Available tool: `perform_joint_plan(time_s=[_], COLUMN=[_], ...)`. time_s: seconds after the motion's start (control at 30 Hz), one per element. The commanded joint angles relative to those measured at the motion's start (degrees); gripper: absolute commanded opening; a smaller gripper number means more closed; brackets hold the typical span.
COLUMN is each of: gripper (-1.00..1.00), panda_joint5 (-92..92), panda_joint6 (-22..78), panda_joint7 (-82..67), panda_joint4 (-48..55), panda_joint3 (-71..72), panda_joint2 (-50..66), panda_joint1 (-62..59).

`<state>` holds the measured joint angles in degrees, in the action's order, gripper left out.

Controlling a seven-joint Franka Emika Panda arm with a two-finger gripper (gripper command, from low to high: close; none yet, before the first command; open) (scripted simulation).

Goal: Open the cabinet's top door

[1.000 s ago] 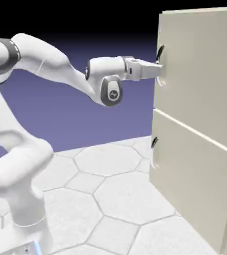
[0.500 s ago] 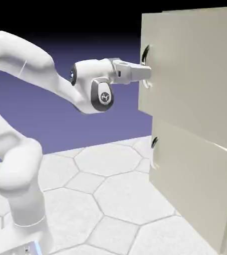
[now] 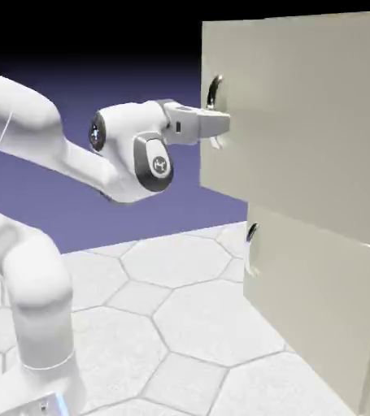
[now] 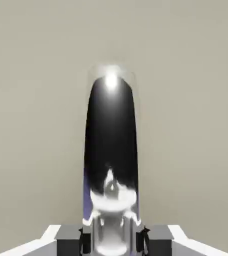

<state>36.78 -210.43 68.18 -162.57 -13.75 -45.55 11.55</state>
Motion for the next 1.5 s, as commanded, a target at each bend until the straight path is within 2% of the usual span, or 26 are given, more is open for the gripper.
perform_joint_plan(time_s=[0.0, 0.67, 1.23, 1.3, 1.47], gripper=[-1.0, -1.0, -1.0, -1.0, -1.0], panda_joint5=[-1.7, -50.95, -89.26, -93.23, -100.88], panda_joint6=[0.49, 1.96, -5.56, -3.63, 8.78], panda_joint7=[-2.28, -48.99, -90.86, -95.61, -101.43], panda_joint4=[-0.24, 0.02, 2.9, 2.34, -0.03], panda_joint3=[-1.45, -5.28, -8.24, -7.48, -2.26], panda_joint2=[-0.59, -3.67, -12.51, -16.11, -23.36], panda_joint1=[2.07, 26.47, 49.86, 49.83, 40.05])
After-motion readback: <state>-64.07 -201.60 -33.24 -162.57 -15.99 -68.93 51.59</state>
